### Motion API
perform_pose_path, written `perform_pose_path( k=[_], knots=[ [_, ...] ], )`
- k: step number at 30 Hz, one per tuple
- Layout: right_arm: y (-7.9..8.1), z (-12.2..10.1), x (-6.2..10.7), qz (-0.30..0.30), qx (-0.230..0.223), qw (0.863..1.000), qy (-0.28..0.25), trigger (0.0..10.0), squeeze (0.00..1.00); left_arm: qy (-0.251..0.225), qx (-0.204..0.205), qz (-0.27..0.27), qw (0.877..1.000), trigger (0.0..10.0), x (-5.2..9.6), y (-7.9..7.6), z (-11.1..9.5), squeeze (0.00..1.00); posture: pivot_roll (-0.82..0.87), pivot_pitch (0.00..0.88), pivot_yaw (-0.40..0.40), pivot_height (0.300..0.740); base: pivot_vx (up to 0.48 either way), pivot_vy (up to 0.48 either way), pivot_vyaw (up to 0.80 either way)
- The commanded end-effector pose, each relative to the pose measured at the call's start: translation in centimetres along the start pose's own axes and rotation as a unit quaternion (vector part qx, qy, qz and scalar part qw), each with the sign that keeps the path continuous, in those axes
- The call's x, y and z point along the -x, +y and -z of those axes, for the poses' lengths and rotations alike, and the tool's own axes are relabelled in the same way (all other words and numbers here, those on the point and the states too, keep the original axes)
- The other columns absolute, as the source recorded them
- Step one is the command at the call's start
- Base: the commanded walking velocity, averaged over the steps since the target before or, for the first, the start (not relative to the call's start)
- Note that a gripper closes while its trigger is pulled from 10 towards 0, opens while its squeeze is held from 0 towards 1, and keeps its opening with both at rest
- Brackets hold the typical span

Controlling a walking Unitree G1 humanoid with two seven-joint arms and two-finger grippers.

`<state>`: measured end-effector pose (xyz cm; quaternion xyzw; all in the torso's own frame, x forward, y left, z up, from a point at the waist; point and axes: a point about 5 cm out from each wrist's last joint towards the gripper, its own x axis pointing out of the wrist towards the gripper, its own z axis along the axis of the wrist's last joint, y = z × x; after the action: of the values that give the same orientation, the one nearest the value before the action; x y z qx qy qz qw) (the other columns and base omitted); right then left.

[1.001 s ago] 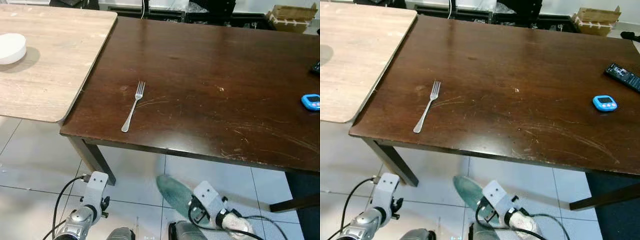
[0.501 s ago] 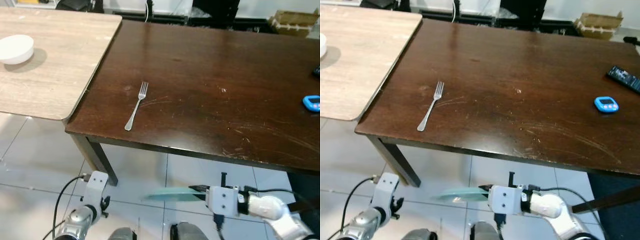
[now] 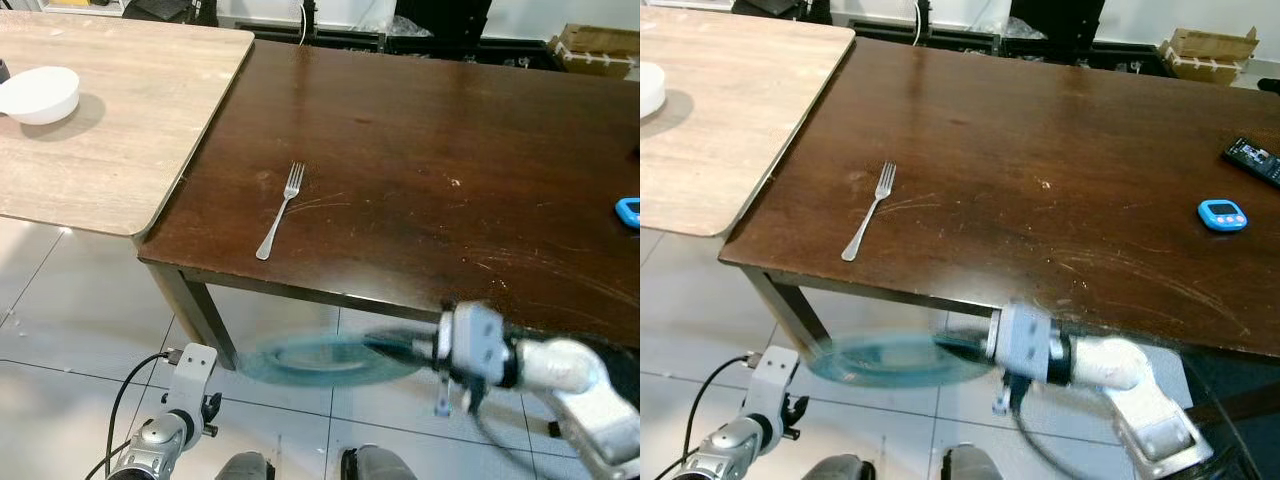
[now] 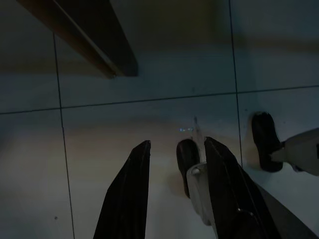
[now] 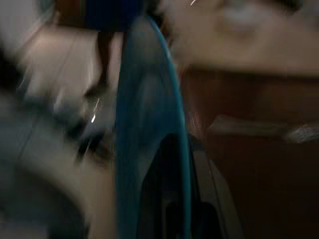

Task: Setting the table

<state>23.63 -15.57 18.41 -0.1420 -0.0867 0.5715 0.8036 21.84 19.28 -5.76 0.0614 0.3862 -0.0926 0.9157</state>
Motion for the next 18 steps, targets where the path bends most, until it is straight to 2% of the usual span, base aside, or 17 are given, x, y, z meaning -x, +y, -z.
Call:
perform_pose_path(
  k=[1, 5, 7, 9, 13, 18],
  knots=[
    [-1.3, -1.9, 0.0, 0.032, -0.037, 0.997, -0.057, 10.0, 0.00, 0.010, 0.013, 0.004, 1.000, 10.0, 0.1, -0.2, 0.8, 0.00, 0.06, 0.081, 0.060, 0.740, 0.000, 0.000, 0.00],
    [-3.3, -3.9, -0.4, 0.082, -0.072, 0.986, -0.123, 10.0, 0.00, 0.011, 0.013, 0.004, 1.000, 10.0, 0.2, -0.2, 0.9, 0.00, 0.06, 0.083, 0.058, 0.740, 0.000, 0.000, 0.00],
    [-4.6, -4.3, -1.0, 0.127, -0.112, 0.973, -0.157, 10.0, 0.00, 0.011, 0.014, 0.004, 1.000, 10.0, 0.2, -0.3, 1.0, 0.00, 0.06, 0.083, 0.049, 0.740, 0.000, 0.000, 0.00],
    [-4.8, -4.3, -1.1, 0.136, -0.122, 0.970, -0.162, 10.0, 0.00, 0.011, 0.014, 0.004, 1.000, 10.0, 0.2, -0.3, 1.0, 0.00, 0.06, 0.083, 0.049, 0.740, 0.000, 0.000, 0.00],
    [-5.6, -2.8, -1.6, 0.181, -0.165, 0.959, -0.142, 10.0, 0.00, 0.008, 0.020, 0.004, 1.000, 10.0, 0.1, -0.6, 1.0, 0.00, 0.07, 0.083, 0.034, 0.740, 0.000, 0.000, 0.00],
    [-7.1, 0.6, -2.1, 0.268, -0.217, 0.936, -0.062, 10.0, 0.00, 0.007, 0.024, 0.004, 1.000, 10.0, 0.1, -0.8, 1.0, 0.00, 0.07, 0.086, 0.031, 0.740, 0.000, 0.000, 0.00]
  ],
)
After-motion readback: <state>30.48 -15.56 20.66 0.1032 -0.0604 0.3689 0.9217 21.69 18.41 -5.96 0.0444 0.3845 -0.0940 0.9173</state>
